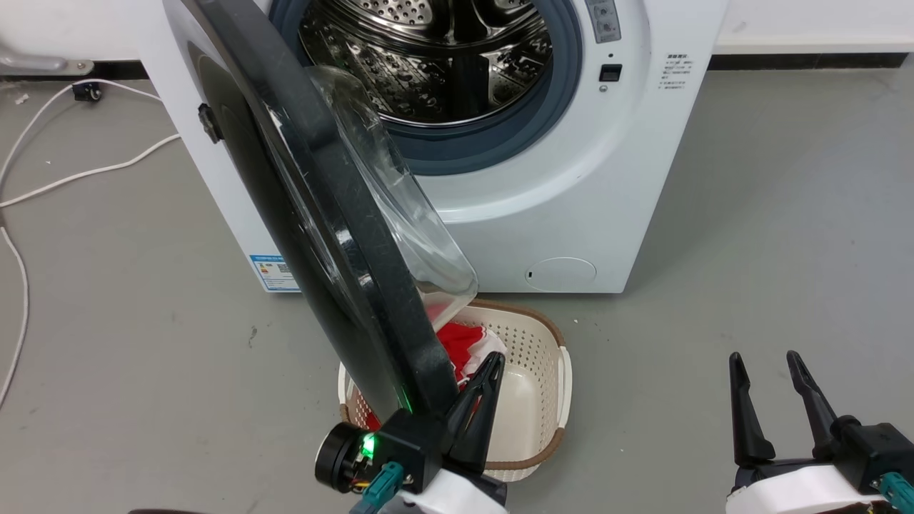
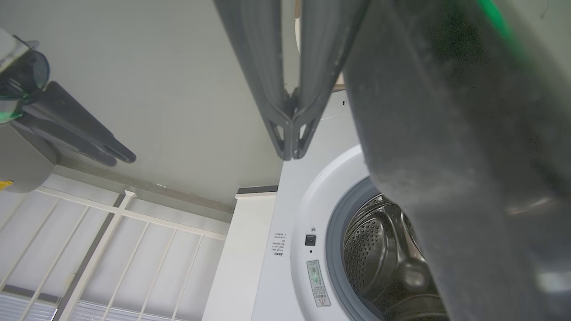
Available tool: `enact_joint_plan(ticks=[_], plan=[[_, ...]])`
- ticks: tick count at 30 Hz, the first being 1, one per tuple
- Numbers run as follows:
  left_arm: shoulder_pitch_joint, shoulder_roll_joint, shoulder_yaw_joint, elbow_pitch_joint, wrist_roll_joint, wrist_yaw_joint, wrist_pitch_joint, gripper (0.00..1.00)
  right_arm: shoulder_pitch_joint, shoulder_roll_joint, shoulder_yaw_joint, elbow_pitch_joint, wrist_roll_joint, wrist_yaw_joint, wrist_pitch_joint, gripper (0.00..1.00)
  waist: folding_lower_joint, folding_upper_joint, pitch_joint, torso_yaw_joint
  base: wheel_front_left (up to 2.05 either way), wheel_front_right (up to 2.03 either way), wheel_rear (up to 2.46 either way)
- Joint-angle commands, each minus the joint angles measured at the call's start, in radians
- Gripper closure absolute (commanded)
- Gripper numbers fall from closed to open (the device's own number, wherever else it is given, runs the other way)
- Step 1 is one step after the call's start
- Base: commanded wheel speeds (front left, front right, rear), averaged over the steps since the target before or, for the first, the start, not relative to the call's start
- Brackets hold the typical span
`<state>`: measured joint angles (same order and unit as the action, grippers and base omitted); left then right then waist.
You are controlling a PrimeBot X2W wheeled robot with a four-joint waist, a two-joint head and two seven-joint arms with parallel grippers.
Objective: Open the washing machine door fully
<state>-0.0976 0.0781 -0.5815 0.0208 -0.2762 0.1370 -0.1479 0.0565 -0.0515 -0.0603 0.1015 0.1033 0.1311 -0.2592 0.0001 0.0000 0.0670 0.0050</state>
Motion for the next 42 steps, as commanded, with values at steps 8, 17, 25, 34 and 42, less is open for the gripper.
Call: enact_joint_plan(ticks=[8, 17, 25, 34, 42], plan=[[0.08, 0.051, 0.018, -0.08, -0.001, 0.044, 0.032, 1.0, 0.017, 0.002, 0.001, 0.001, 0.009, -0.001, -0.003, 0.0, -0.0001, 0.0, -0.021, 0.045, 0.0, 0.0, 0.0], [0.138, 0.088, 0.027, -0.148, 0.01, 0.082, 0.055, 1.0, 0.031, 0.002, -0.002, 0.004, 0.013, -0.001, -0.003, 0.0, -0.0001, 0.0, -0.028, 0.103, 0.0, 0.0, 0.0], [0.172, 0.118, 0.037, -0.207, 0.024, 0.108, 0.062, 1.0, 0.036, 0.002, -0.013, -0.005, 0.013, -0.001, 0.0, 0.0, -0.0001, 0.0, -0.017, 0.204, 0.0, 0.0, 0.0], [0.188, 0.134, 0.054, -0.248, 0.028, 0.133, 0.058, 1.0, 0.032, 0.002, -0.016, -0.015, 0.011, -0.001, 0.005, 0.0, -0.0001, 0.0, -0.001, 0.332, 0.0, 0.0, 0.0], [0.195, 0.146, 0.092, -0.255, 0.02, 0.159, 0.033, 1.0, 0.029, 0.002, -0.016, -0.024, 0.005, -0.001, 0.01, 0.0, -0.0001, 0.0, 0.018, 0.406, 0.0, 0.0, 0.0]])
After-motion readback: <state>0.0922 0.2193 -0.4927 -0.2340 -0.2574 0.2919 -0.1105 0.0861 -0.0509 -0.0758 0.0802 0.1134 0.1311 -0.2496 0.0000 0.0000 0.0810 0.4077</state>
